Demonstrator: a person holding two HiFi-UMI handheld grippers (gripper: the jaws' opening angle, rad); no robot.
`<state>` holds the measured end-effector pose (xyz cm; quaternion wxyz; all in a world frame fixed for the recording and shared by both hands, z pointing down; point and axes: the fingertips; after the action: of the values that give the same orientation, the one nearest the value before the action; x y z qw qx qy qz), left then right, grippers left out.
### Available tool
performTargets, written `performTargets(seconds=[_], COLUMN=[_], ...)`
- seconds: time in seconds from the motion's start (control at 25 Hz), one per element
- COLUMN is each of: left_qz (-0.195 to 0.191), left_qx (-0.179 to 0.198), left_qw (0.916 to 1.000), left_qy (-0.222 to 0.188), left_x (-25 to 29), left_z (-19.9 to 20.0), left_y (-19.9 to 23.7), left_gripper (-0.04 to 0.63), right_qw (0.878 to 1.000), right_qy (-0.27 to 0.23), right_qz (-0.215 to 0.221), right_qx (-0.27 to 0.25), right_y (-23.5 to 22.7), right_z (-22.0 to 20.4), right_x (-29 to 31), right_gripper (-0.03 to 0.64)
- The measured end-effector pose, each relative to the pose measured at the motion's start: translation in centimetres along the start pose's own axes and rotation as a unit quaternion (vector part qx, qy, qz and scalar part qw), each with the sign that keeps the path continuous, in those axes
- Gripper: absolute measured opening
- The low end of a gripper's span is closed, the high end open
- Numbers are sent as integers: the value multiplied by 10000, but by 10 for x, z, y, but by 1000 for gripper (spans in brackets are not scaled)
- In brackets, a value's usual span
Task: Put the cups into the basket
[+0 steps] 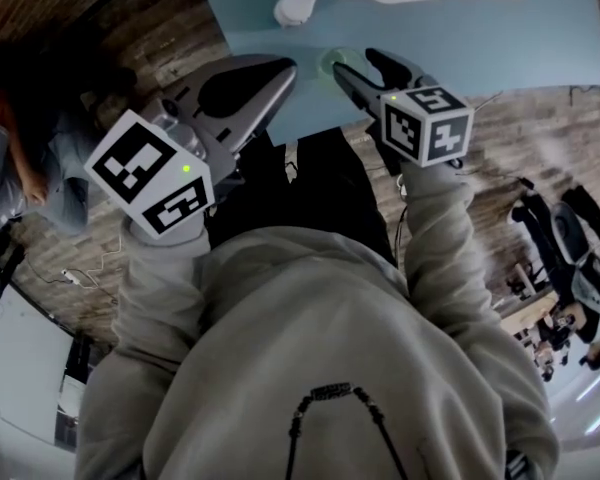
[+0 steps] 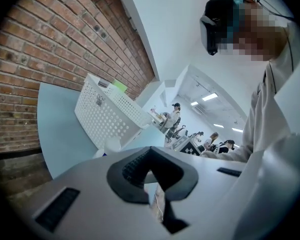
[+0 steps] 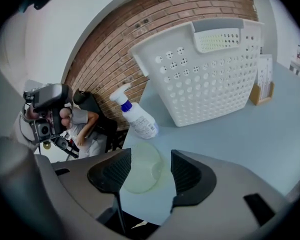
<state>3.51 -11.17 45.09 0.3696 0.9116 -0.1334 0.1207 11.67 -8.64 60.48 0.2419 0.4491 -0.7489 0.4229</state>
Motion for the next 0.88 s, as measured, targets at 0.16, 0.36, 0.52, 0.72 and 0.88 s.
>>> performTargets(seconds=[0.16,0.36,0.52,0.72,0.88], left_qz=[-22,-8,-54,16,42], left_qx=[-104,-225,-229,-272,-272], left_qw=[9999,9997,9997,9996,9996], left_qy=[-38,-64,-34,-8,-20], left_x=[-4,-2,2,-2,-2], left_z=[0,-5,-4,-5,-3], left_y=[2,5,7,11,13], left_gripper=[-5,-5,-5,-5,-5], right_qw=[9994,9985,9975,9958,9945], right_qy=[253,388,397,457,524], right_qz=[-194,-318,-528,-706,-780], right_qx=[-130,-241,-232,-372,-465], right_y=[-4,-9,-20,-24,-28], right_z=[-9,-15,-14,-15,-16], right_x=[6,7,10,8,8], right_gripper=[252,220,130,54,37])
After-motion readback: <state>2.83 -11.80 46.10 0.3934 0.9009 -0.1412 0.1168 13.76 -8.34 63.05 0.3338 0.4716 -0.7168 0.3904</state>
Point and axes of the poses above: the fingertips, and each gripper's own axes: x forward along the fingers, y to its left, z out of its top, and after that the axes turned 2 degrees about -x, right-handed
